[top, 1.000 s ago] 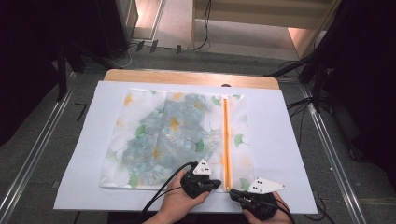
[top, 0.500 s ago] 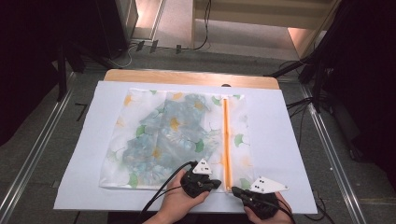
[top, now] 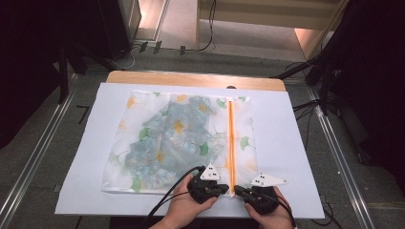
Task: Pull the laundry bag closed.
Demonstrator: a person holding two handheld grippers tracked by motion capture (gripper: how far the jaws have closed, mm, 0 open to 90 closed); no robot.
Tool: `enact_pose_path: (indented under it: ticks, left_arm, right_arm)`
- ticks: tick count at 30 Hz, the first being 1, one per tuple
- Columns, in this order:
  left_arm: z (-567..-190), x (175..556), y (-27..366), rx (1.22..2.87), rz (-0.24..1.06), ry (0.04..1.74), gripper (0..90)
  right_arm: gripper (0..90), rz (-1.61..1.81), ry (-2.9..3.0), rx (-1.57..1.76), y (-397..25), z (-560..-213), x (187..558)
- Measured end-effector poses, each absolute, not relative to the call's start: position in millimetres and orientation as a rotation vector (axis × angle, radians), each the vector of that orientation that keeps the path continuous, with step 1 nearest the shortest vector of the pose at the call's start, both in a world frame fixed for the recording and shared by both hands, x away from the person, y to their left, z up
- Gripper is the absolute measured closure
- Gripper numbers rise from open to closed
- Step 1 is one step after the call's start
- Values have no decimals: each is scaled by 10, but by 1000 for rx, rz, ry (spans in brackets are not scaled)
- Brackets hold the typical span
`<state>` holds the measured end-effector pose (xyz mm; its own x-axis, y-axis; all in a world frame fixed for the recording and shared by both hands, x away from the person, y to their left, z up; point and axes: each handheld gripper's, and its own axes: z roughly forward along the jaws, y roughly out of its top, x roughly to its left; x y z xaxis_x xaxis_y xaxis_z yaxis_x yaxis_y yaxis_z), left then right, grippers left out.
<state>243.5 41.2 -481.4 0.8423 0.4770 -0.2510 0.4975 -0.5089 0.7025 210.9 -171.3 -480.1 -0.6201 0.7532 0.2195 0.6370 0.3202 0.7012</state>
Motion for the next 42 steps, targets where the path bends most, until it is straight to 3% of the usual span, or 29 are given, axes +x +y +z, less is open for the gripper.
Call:
enact_pose_path:
  ticks: [7,22,29,35,42]
  left_arm:
    - [-4827,2480,431,2169,-94,746,900]
    - [-4843,2533,479,2144,-156,779,900]
    - [-4847,2534,480,2139,-160,780,900]
    - [-4845,2530,480,2143,-155,777,900]
    - [-4845,2531,480,2143,-155,776,900]
  right_arm:
    - [877,1257,2379,966,-1708,-4629,1850]
    - [585,1060,2472,832,-1574,-4823,1873]
    - [678,1058,2464,825,-1590,-4820,1878]
    - [808,1028,2467,860,-1667,-4799,1890]
    - [844,1093,2478,906,-1717,-4714,1871]
